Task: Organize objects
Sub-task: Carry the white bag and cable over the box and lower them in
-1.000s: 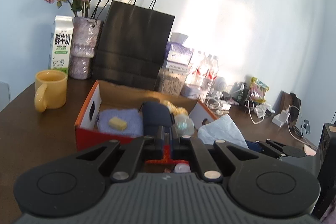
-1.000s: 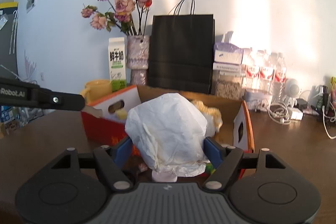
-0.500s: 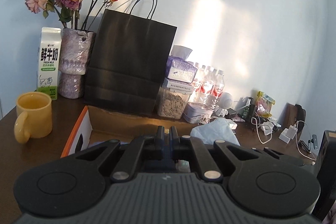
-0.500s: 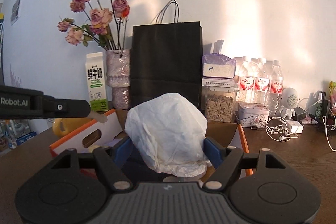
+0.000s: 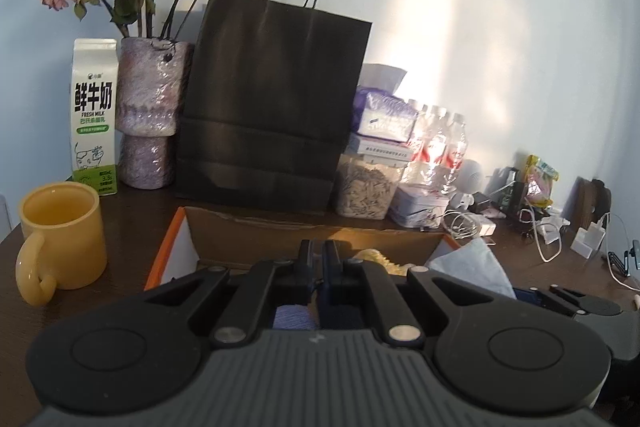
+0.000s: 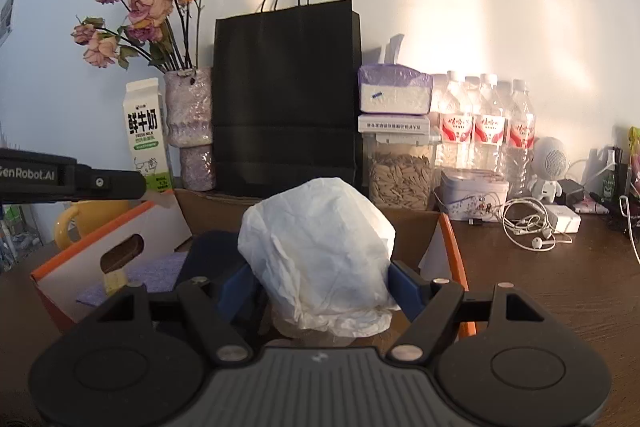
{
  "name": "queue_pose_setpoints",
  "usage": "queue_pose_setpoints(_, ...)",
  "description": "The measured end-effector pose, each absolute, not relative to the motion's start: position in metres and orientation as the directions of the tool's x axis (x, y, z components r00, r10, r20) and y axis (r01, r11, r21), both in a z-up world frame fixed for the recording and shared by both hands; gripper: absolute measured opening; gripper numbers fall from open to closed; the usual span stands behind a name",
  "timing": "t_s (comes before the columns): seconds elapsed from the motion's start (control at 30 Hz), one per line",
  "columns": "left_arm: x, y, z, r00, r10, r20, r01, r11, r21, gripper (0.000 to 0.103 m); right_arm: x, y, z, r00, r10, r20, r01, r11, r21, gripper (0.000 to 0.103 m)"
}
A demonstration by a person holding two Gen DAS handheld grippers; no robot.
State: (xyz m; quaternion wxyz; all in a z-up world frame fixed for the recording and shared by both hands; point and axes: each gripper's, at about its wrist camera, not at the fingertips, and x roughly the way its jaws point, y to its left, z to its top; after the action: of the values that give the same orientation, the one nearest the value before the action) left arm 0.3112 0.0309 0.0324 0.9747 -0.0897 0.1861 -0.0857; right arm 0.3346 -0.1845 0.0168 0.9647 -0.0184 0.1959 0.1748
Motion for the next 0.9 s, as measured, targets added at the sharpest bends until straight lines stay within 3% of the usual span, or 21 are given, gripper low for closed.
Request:
queue_pose_setpoints(0.1,0.311,0.031,0.032,0.915,-0.203,-0.349,0.138,0.969,-0.204,0.006,0.336,-0.185,0.015,0.861,0.327,-0.39,-0.341,0.939,0.033,0.077)
queue_pose_setpoints(0.17,0.31,0.03,0.032,0.912,-0.211,-0.352,0.144,0.968,-0.207,0.007,0.334,-0.183,0.014,0.857,0.33,-0.395,-0.347,0.937,0.029,0.088)
queue_pose_setpoints(0.2,0.31,0.029,0.031,0.912,-0.209,-0.352,0.141,0.967,-0.211,0.013,0.333,-0.182,0.013,0.856,0.33,-0.398,-0.349,0.937,0.024,0.093)
queue_pose_setpoints(0.27,0.311,0.029,0.03,0.909,-0.197,-0.367,0.125,0.97,-0.211,0.063,0.331,-0.181,0.013,0.86,0.327,-0.391,-0.348,0.937,0.02,0.103)
queue_pose_setpoints(0.3,0.311,0.029,0.029,0.913,-0.173,-0.37,0.1,0.973,-0.208,0.102,0.33,-0.182,0.013,0.863,0.326,-0.385,-0.345,0.938,0.022,0.103)
queue_pose_setpoints(0.4,0.308,0.026,0.028,0.928,-0.104,-0.358,0.047,0.985,-0.165,0.103,0.329,-0.185,0.015,0.865,0.326,-0.381,-0.338,0.941,0.038,0.103)
queue_pose_setpoints(0.9,0.307,0.02,0.027,0.918,-0.123,-0.377,0.066,0.985,-0.161,0.103,0.327,-0.184,0.016,0.865,0.321,-0.386,-0.335,0.942,0.033,0.103)
